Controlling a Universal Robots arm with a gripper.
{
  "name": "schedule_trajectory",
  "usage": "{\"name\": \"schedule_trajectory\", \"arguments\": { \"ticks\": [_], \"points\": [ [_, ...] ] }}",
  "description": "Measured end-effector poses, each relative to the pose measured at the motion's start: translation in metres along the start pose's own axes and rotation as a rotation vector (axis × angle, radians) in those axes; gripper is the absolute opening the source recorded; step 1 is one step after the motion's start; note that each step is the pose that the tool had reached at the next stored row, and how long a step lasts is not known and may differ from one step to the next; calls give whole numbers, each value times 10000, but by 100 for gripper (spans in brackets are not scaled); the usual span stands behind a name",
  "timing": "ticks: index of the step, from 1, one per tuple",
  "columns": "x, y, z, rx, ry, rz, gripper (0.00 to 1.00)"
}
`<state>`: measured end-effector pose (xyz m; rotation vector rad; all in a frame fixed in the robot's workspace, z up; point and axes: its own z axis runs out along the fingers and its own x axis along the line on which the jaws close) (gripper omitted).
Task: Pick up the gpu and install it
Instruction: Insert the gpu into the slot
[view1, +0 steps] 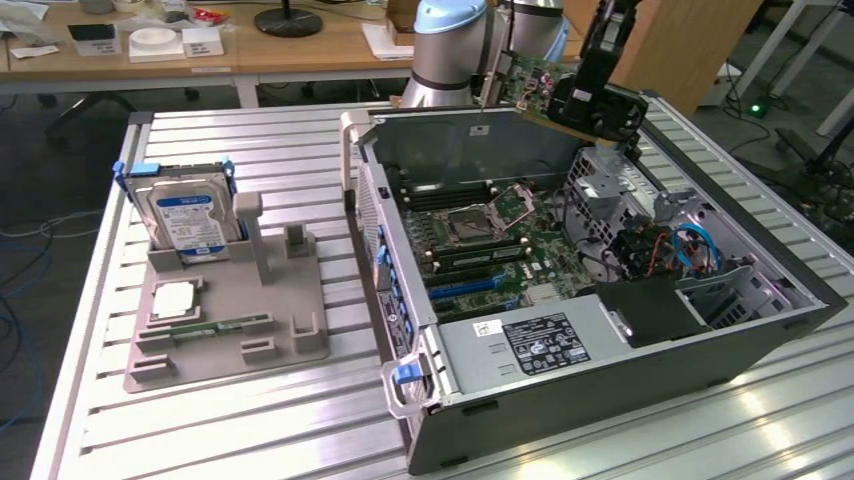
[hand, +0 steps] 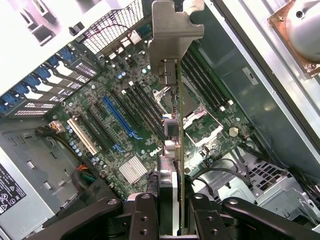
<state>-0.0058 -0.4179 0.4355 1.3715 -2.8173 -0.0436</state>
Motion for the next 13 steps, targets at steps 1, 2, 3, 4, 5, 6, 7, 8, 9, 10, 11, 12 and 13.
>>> {"name": "schedule_trajectory", "arguments": {
  "ticks": [1, 2, 3, 4, 5, 6, 7, 8, 9, 10, 11, 12, 13],
  "points": [
    [0, 0, 0, 0, 1, -10, 28],
    [0, 0, 0, 0, 1, -20, 28],
    [0, 0, 0, 0, 1, -30, 28],
    [0, 0, 0, 0, 2, -40, 28],
    [0, 0, 0, 0, 2, -51, 28],
    [0, 0, 0, 0, 2, -61, 28],
    [0, 0, 0, 0, 2, -71, 28],
    [0, 0, 0, 0, 2, -81, 28],
    [0, 0, 0, 0, 3, -91, 28],
    [0, 0, 0, 0, 3, -101, 28],
    [0, 0, 0, 0, 3, -111, 28],
    [0, 0, 0, 0, 4, -121, 28],
    [0, 0, 0, 0, 4, -131, 28]
  ]
}}
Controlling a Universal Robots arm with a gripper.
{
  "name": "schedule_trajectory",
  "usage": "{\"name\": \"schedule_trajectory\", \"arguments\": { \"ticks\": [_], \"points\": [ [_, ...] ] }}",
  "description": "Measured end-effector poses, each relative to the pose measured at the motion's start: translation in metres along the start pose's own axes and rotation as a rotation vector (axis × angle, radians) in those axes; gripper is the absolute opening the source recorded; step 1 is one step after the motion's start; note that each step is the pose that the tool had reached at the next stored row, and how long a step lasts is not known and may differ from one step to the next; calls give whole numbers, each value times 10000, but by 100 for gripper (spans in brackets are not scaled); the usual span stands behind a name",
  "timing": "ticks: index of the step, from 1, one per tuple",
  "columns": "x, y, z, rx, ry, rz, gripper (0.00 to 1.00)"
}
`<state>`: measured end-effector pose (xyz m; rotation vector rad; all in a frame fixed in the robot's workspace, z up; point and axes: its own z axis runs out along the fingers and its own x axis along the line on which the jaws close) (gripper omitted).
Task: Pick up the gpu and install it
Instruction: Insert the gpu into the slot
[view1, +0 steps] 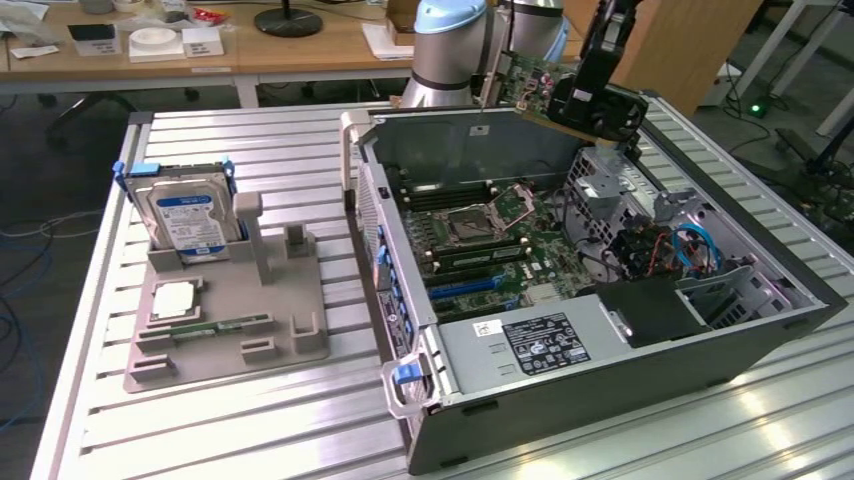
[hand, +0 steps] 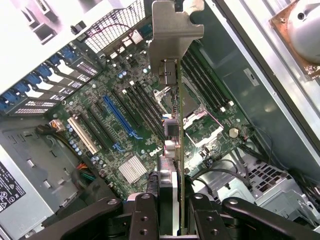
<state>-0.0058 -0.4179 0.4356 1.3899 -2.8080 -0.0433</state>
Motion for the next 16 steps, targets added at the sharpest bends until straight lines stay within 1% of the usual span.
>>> {"name": "schedule_trajectory", "arguments": {
  "ticks": [16],
  "points": [
    [0, 0, 0, -1, 4, -160, 28]
  ]
}}
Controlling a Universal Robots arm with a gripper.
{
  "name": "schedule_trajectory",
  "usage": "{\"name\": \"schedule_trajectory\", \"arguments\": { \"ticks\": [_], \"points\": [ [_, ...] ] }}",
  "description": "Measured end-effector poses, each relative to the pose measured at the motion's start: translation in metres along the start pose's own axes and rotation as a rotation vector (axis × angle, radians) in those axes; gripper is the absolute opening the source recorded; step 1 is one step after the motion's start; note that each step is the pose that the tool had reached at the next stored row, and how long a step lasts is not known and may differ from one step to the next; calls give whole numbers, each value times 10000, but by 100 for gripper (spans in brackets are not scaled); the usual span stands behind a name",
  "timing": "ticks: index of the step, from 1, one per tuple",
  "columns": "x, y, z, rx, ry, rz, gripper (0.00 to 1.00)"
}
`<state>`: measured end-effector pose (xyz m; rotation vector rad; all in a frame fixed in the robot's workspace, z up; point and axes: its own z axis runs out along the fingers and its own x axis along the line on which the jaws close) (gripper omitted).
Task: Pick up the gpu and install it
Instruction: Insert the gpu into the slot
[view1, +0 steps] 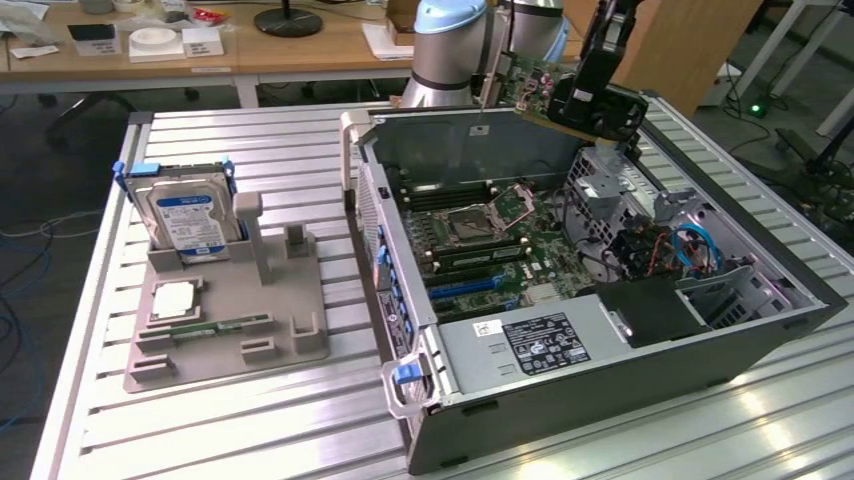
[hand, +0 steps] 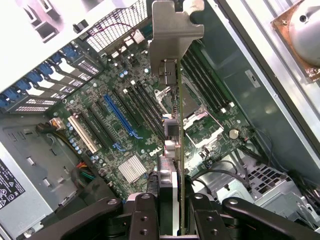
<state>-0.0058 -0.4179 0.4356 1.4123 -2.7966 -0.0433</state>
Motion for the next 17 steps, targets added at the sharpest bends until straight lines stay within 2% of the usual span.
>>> {"name": "schedule_trajectory", "arguments": {
  "ticks": [17],
  "points": [
    [0, 0, 0, -1, 6, -192, 28]
  ]
}}
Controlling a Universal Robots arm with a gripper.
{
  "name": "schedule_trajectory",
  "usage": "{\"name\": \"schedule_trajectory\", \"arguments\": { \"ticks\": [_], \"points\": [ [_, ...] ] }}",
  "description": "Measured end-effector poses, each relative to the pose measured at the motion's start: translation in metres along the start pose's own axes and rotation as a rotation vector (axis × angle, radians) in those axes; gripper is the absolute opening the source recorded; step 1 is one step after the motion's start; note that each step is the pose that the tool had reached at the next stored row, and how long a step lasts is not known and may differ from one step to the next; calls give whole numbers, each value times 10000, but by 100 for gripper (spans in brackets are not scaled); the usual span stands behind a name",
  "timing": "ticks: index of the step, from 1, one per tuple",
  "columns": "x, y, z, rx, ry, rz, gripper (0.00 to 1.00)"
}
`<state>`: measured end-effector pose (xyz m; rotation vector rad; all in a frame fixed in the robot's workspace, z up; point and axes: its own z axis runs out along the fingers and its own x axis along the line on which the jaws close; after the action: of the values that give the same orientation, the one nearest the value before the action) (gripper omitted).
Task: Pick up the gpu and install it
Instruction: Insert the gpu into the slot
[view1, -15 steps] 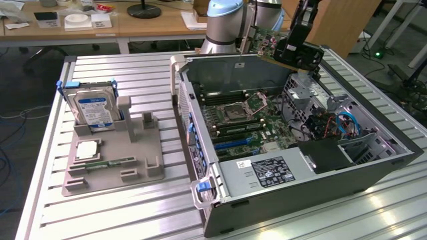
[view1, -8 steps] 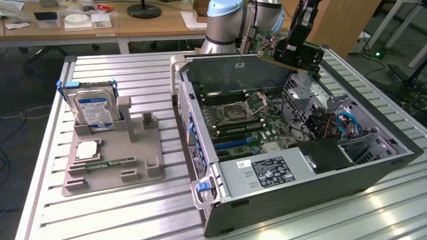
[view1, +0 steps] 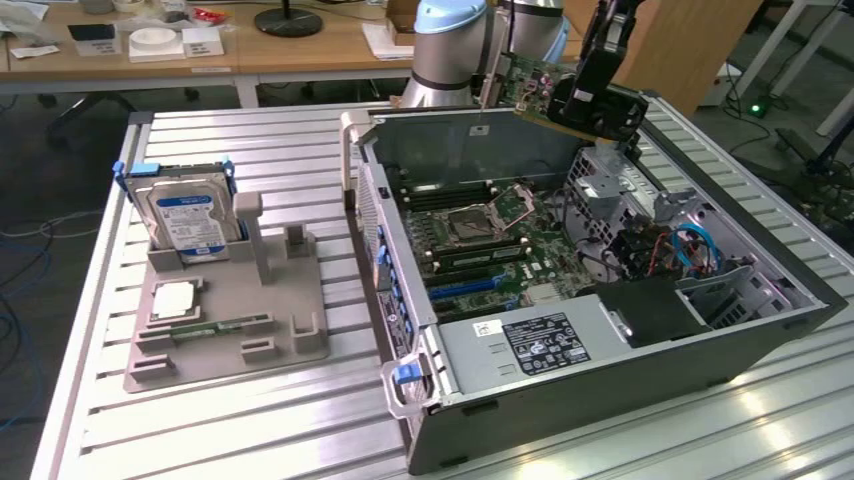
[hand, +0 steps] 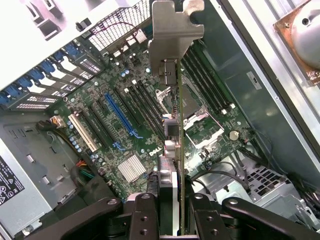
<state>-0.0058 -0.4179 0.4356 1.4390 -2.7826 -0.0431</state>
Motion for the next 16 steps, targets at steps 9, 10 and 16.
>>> {"name": "schedule_trajectory", "arguments": {
  "ticks": [9, 10, 16],
  "points": [
    [0, 0, 0, 0, 2, -91, 28],
    [0, 0, 0, 0, 3, -101, 28],
    [0, 0, 0, -1, 5, -161, 28]
  ]
}}
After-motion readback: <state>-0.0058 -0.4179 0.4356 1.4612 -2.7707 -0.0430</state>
